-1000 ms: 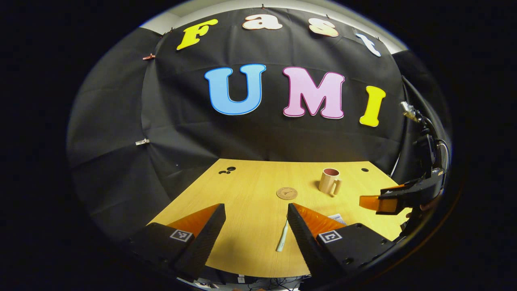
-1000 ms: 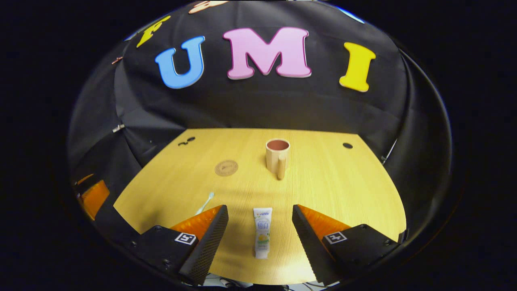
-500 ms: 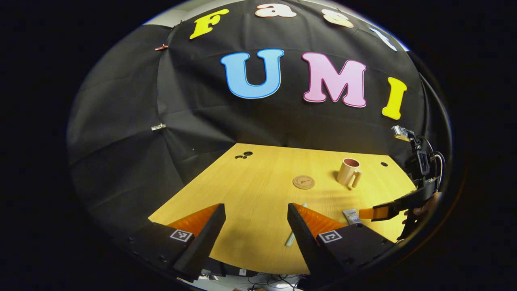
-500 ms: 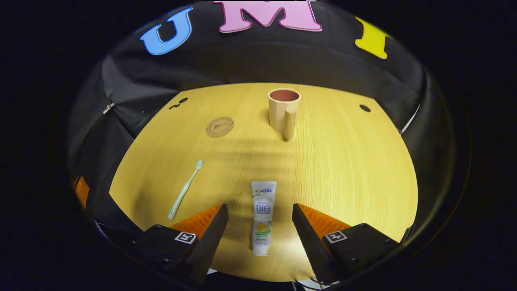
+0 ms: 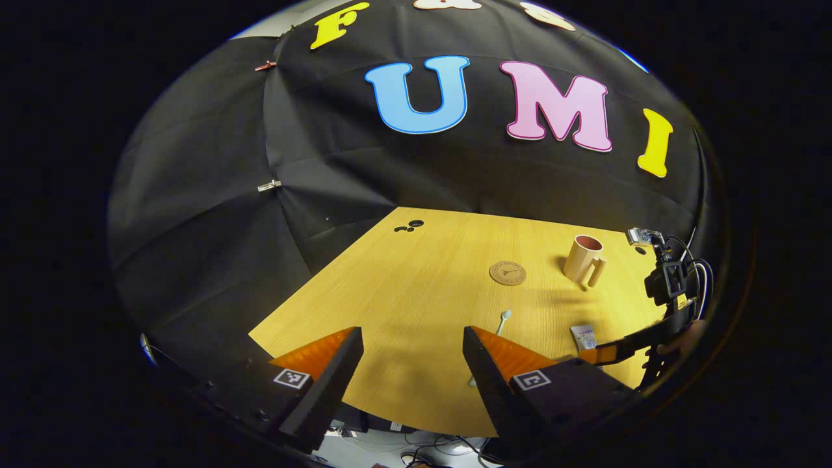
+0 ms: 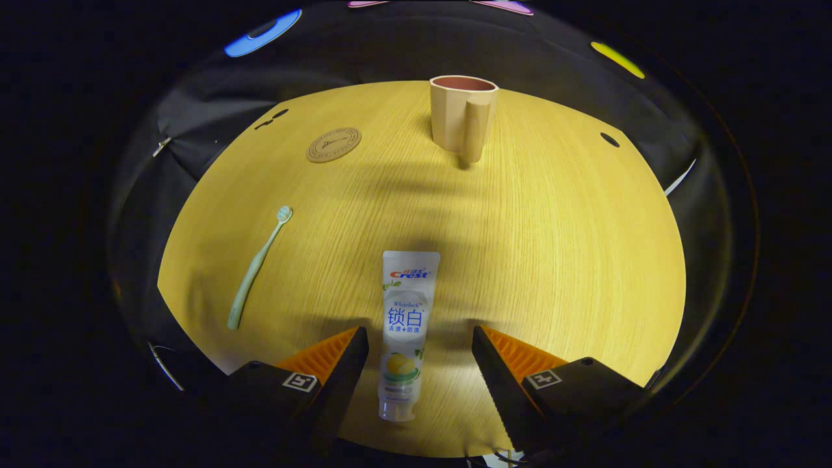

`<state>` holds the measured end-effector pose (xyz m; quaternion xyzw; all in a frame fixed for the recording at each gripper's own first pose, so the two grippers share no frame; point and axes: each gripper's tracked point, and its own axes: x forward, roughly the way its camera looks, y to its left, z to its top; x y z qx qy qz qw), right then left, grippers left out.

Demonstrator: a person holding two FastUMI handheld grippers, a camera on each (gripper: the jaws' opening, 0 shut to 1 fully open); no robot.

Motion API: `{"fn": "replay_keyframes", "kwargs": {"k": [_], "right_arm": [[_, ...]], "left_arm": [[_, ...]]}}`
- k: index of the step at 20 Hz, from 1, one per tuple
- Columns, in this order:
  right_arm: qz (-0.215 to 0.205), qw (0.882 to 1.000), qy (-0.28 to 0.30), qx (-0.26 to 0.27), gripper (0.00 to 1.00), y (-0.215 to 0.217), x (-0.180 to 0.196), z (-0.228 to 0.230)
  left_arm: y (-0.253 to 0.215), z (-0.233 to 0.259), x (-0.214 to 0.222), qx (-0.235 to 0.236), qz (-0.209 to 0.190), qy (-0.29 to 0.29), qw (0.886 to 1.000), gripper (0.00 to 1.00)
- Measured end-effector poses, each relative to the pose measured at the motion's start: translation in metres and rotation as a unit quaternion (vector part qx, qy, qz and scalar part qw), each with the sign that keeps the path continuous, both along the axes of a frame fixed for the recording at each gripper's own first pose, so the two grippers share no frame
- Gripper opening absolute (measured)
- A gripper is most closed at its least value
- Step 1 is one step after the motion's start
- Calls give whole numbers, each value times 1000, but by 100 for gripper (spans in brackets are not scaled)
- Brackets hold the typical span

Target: Put the toothbrush and toothpaste on the desktop into the cup, then pick up the cup and place it on the coaster on the desktop.

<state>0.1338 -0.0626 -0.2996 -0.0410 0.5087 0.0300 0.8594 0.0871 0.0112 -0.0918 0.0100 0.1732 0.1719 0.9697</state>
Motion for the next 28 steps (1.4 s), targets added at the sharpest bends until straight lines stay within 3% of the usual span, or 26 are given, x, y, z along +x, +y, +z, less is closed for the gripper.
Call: {"fn": "replay_keyframes", "kwargs": {"k": [5,8,9,12,16,18,19,21,24,27,28], "right_arm": [[-12,1000,11,8,97,4,6,-9],[1,999,36,-31,95,2,4,-10],[1,999,43,-31,89,4,5,-15],[-42,997,66,-27,83,4,-1,-13],[-55,996,69,-26,83,5,-2,-12],[-63,996,56,-23,73,8,-1,-12],[-63,997,50,-22,58,10,1,-13],[-67,997,42,-20,45,11,2,-11],[-55,998,26,-15,41,10,1,-10],[-34,999,22,0,27,12,0,-11],[-41,999,15,11,27,11,2,-9]], "left_arm": [[-4,-1,0,10,-7,7,1000,98],[-10,-5,-1,11,-18,8,1000,97],[-12,-7,-1,8,-22,10,1000,98],[-16,-10,-2,2,-31,7,999,97],[-18,-9,-5,0,-41,-4,999,97],[-19,-14,-8,-14,-44,-5,999,97],[-18,-17,-11,-21,-44,-5,999,97],[-17,-23,-16,-31,-44,-1,999,97],[-12,-34,-25,-39,-40,4,998,97],[-7,-42,-30,-46,-35,11,998,98],[-5,-45,-32,-48,-33,12,998,98]]}}
